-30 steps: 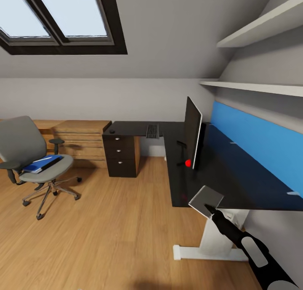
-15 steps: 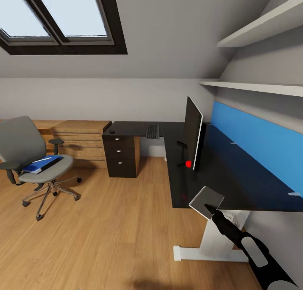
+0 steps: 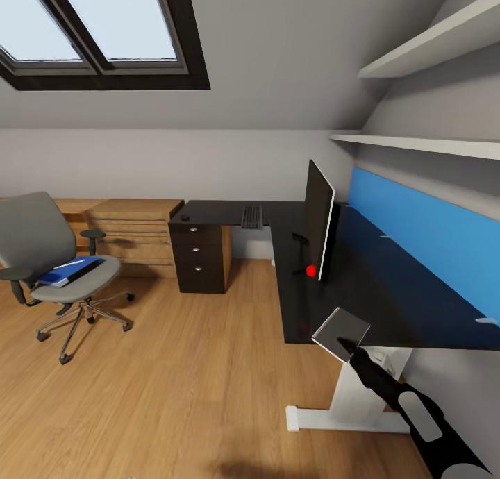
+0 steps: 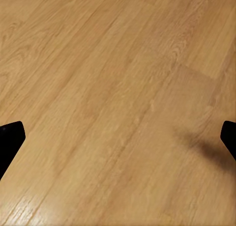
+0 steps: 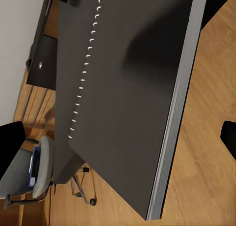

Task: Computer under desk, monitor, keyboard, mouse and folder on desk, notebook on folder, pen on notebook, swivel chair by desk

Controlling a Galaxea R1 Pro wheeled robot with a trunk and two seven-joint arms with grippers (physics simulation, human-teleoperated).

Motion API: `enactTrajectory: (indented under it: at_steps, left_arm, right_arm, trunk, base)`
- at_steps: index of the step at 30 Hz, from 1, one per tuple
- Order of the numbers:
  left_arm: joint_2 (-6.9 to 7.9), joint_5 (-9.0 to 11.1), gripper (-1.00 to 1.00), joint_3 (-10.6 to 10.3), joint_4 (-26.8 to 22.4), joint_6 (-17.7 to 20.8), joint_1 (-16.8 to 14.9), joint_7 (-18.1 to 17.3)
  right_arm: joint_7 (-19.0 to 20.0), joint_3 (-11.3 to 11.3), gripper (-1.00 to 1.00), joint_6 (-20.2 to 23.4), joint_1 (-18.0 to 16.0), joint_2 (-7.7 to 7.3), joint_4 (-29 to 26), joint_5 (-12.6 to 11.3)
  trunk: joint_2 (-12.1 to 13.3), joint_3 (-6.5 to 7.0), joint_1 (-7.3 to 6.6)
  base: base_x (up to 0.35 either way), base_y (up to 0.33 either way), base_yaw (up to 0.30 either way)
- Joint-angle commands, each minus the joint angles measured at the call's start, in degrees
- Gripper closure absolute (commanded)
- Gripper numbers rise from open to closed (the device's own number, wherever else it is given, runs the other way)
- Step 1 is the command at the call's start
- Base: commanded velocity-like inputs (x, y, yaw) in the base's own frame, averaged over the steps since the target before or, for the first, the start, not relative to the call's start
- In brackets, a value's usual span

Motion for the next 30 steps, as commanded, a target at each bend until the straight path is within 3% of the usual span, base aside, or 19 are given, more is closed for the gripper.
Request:
enactTrajectory:
  at_steps: [1, 8, 18, 30]
  left_arm:
    - [-0.03, 0.4, -1.00, 0.1, 0.0, -0.2, 0.0, -0.1]
    - [-0.03, 0.4, -1.00, 0.1, 0.0, -0.2, 0.0, -0.1]
    - [-0.04, 0.4, -1.00, 0.1, 0.0, -0.2, 0.0, 0.0]
    - [-0.04, 0.5, -1.00, 0.1, 0.0, -0.2, 0.0, 0.0]
  right_arm:
    - [0.1, -0.2, -1.00, 0.5, 0.0, 0.02, 0.1, -0.4]
    - [0.0, -0.4, -1.00, 0.6, 0.0, -0.05, 1.4, -1.0]
    - [-0.1, -0.4, -1.00, 0.6, 0.0, -0.21, 1.8, -4.9]
    - [-0.1, -0.3, -1.00, 0.6, 0.0, -0.18, 1.9, -5.8]
  trunk:
    - [0.0, -0.06, 0.00]
    - [0.0, -0.06, 0.00]
    - [0.0, -0.06, 0.00]
    - [0.0, -0.06, 0.00]
  base:
    - [0.000, 0.000, 0.000]
    - [0.000, 0.000, 0.000]
    - [0.000, 0.000, 0.000]
    - [0.000, 0.000, 0.000]
